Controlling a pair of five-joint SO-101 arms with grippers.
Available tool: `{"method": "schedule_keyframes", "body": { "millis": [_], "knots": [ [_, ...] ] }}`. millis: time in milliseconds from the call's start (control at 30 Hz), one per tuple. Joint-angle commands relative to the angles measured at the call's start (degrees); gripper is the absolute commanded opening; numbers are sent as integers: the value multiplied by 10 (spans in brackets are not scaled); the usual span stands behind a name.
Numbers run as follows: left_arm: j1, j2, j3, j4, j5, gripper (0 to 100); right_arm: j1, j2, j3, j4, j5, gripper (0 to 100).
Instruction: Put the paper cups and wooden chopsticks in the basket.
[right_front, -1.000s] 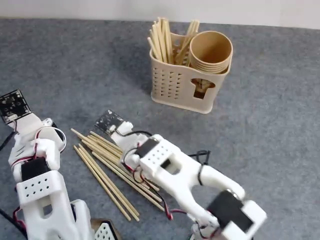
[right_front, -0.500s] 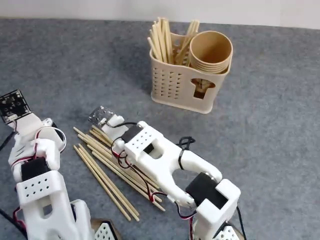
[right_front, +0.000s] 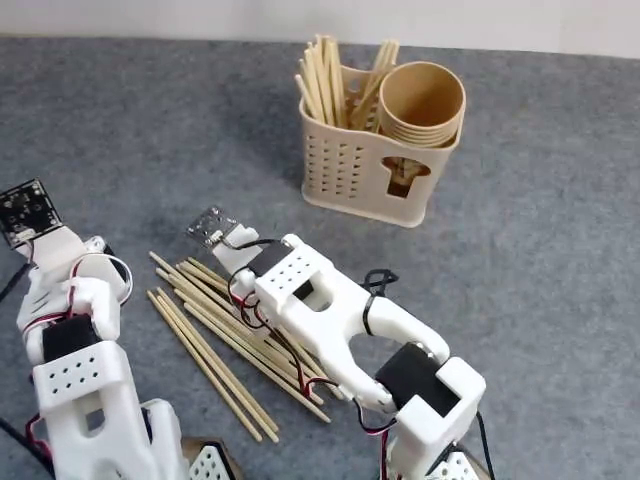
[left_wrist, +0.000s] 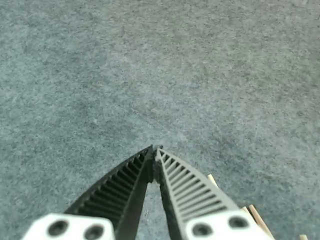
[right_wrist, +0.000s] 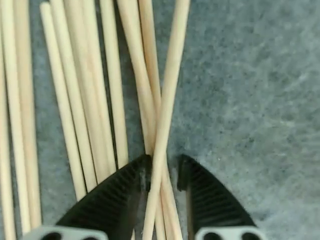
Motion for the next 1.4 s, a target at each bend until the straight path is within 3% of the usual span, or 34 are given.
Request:
{"method": "schedule_keyframes", "body": {
  "millis": [0,367,1100,1367],
  "knots": [
    [0,-12,-9,-11,7,32,8,-36,-22,4,5,37],
    [0,-12,-9,-11,7,32,10,-45,-22,7,5,7],
    [0,-11,-7,-25,7,32,78,-286,47,3,5,7],
    [0,-11,-7,-25,7,32,94,-414,141,-69,1,7]
  ]
}}
